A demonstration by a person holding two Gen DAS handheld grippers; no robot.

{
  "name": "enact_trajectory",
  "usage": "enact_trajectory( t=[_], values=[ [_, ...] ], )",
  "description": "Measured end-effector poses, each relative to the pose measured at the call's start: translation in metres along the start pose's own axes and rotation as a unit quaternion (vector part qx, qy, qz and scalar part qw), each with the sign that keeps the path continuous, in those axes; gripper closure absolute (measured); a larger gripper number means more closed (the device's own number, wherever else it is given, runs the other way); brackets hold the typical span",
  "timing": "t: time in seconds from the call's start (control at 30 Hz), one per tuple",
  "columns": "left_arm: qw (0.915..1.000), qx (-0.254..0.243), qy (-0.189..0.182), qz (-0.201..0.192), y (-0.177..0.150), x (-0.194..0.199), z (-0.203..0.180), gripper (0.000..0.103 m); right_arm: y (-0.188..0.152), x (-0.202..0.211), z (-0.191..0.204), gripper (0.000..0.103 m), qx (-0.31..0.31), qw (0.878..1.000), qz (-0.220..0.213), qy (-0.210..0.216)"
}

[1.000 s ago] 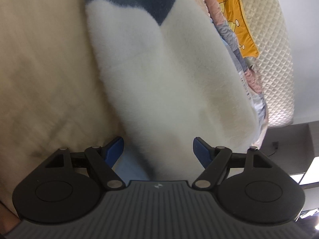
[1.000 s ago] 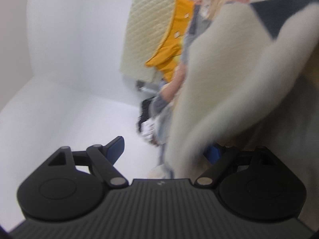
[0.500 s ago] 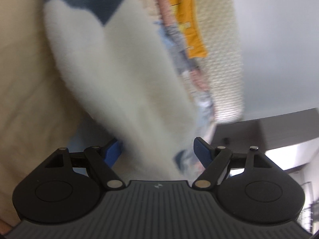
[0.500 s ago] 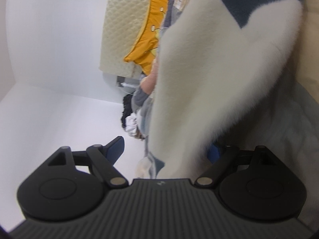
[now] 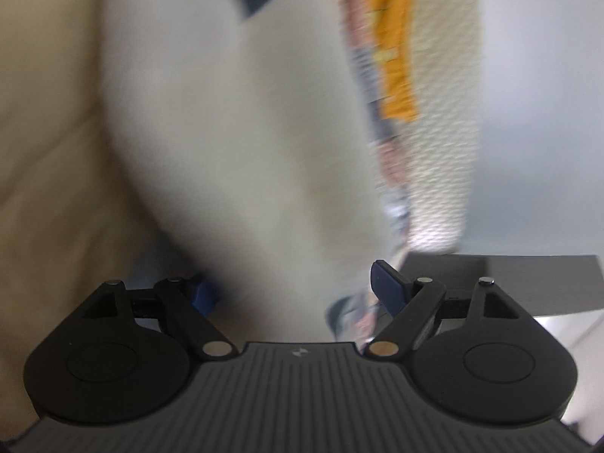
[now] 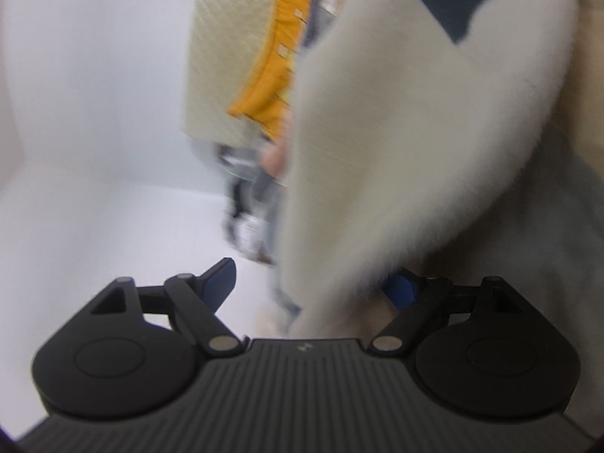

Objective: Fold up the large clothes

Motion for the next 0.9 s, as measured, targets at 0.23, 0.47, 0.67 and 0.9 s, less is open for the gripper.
enact_trajectory(
  t=[0.23, 0.47, 0.67, 0.9],
  values=[
    [0.9985, -0.019, 0.048, 0.019, -0.002, -0.017, 0.006, 0.020, -0.018, -0.018, -0.025, 0.044, 0.048, 0.991, 0.029, -0.120],
    [0.9945, -0.063, 0.079, -0.028, 0.009, 0.007, 0.004, 0.046, -0.010, -0.010, -0.023, 0.070, 0.070, 0.988, -0.004, -0.136],
    [0.9902, -0.109, 0.059, -0.065, 0.005, 0.034, -0.018, 0.085, -0.010, -0.005, -0.009, 0.081, 0.113, 0.986, -0.018, -0.119],
    [0.9808, -0.163, 0.020, -0.106, 0.002, 0.072, -0.064, 0.091, -0.016, 0.013, 0.030, 0.084, 0.190, 0.979, -0.054, -0.051]
  ],
)
Point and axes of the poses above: each gripper's, at about its wrist camera, not at the fingertips, and x roughly against the way its jaws point, z to its left, y to its top, the point moved 7 cm from there along -x, roughly the way its jaws point, and after that the axes turned 4 degrees about -x, right-handed, at the moved point
